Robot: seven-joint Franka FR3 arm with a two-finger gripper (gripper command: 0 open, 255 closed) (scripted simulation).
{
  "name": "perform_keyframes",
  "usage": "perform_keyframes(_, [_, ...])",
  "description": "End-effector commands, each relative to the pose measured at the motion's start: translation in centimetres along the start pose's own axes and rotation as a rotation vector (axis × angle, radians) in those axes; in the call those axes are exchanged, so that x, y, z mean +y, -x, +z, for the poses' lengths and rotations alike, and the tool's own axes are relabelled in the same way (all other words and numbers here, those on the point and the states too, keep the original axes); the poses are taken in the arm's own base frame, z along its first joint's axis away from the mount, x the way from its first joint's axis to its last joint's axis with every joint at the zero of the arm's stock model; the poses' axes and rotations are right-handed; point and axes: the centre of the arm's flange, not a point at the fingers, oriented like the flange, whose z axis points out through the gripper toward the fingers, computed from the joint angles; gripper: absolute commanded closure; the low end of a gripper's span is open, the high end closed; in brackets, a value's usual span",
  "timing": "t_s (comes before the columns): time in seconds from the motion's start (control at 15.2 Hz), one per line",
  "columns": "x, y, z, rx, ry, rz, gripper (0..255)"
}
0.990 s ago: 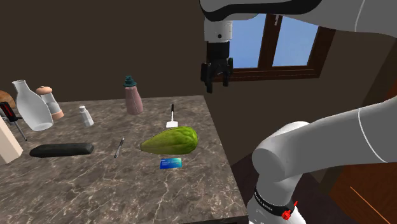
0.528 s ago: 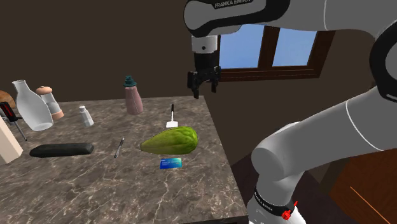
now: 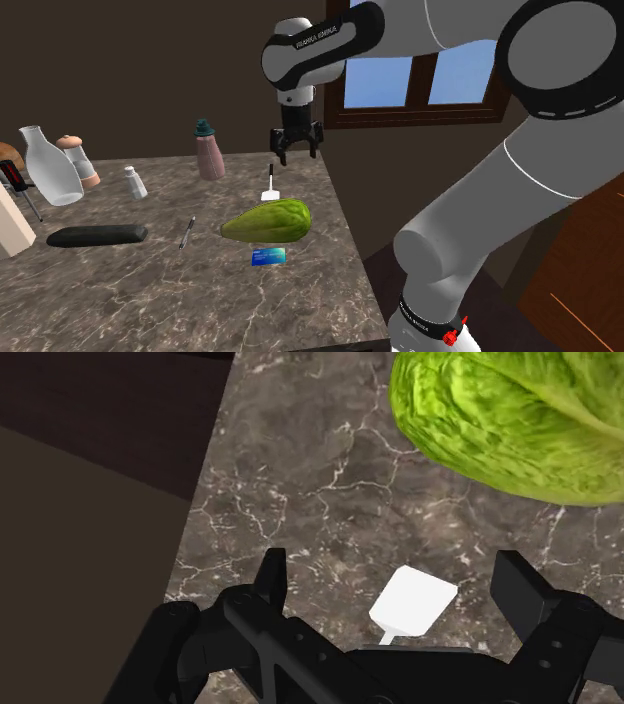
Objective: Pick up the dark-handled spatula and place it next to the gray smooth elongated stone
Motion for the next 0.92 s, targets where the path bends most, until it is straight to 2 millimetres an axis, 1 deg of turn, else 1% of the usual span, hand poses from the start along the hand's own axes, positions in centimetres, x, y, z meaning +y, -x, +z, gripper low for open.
perform_keyframes(0.0, [-0.5,-2.3,1.0,0.01,-0.001,0.044,0])
perform_keyframes(0.46, [-1.5,-9.9,5.5,0.036,-0.002,0.189,0])
perform_keyframes(0.86, [-1.5,-16.5,9.2,0.06,-0.003,0.315,0])
